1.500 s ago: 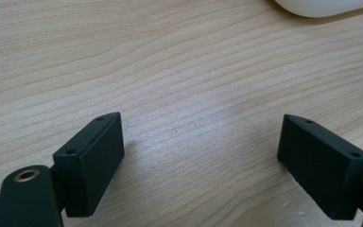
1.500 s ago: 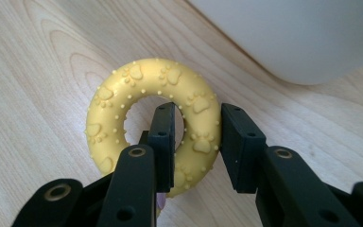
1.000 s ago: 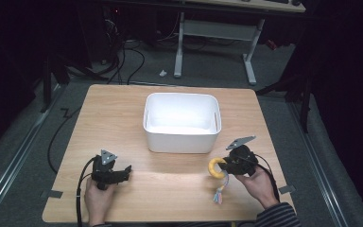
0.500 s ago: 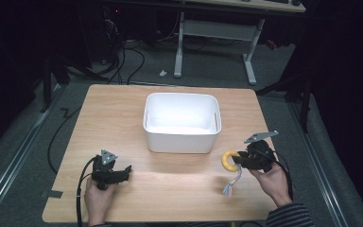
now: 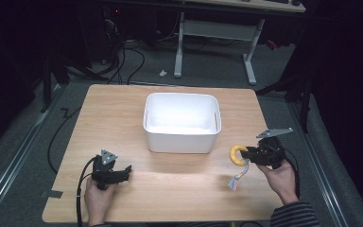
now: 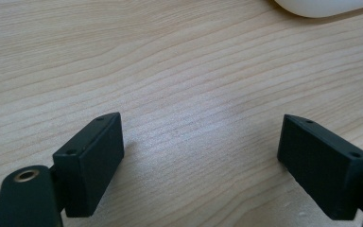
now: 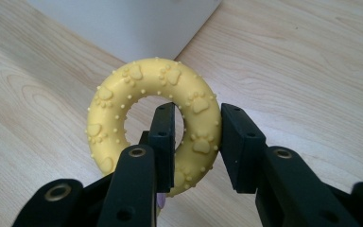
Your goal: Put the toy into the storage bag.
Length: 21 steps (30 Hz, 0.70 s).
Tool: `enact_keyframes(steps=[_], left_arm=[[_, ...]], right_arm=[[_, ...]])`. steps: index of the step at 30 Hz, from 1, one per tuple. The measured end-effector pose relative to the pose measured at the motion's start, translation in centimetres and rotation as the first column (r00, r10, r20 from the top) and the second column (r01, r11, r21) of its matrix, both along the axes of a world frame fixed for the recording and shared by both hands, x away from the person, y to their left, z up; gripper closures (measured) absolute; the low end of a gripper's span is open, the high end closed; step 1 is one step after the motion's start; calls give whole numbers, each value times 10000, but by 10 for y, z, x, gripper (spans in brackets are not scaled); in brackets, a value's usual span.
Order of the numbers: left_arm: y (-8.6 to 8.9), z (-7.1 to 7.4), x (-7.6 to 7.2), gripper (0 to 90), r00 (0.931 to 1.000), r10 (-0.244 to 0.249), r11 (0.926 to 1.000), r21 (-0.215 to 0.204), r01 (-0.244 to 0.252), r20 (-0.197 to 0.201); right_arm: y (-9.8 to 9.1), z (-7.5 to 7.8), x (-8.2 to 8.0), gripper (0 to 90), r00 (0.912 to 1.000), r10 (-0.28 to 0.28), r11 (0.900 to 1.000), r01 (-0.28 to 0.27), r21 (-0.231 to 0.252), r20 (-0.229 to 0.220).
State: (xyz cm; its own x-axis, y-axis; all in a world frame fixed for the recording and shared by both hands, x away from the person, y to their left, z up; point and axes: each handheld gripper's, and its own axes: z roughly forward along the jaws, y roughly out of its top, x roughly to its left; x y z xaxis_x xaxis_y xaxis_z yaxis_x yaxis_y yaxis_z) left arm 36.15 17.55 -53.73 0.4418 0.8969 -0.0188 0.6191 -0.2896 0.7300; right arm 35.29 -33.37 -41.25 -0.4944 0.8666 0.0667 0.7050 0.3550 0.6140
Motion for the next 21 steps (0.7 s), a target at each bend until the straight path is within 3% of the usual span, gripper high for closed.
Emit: enact_keyframes(steps=[11,21], left_arm=[[0,0,0,156,10000,-4,10000,8,4,-3],[0,0,0,156,10000,-1,10000,11,1,2]], right_arm=[[-8,15,10,680,9998,-132,9999,131,63,146],[-11,39,16,681,9992,-252,9996,247,164,307]])
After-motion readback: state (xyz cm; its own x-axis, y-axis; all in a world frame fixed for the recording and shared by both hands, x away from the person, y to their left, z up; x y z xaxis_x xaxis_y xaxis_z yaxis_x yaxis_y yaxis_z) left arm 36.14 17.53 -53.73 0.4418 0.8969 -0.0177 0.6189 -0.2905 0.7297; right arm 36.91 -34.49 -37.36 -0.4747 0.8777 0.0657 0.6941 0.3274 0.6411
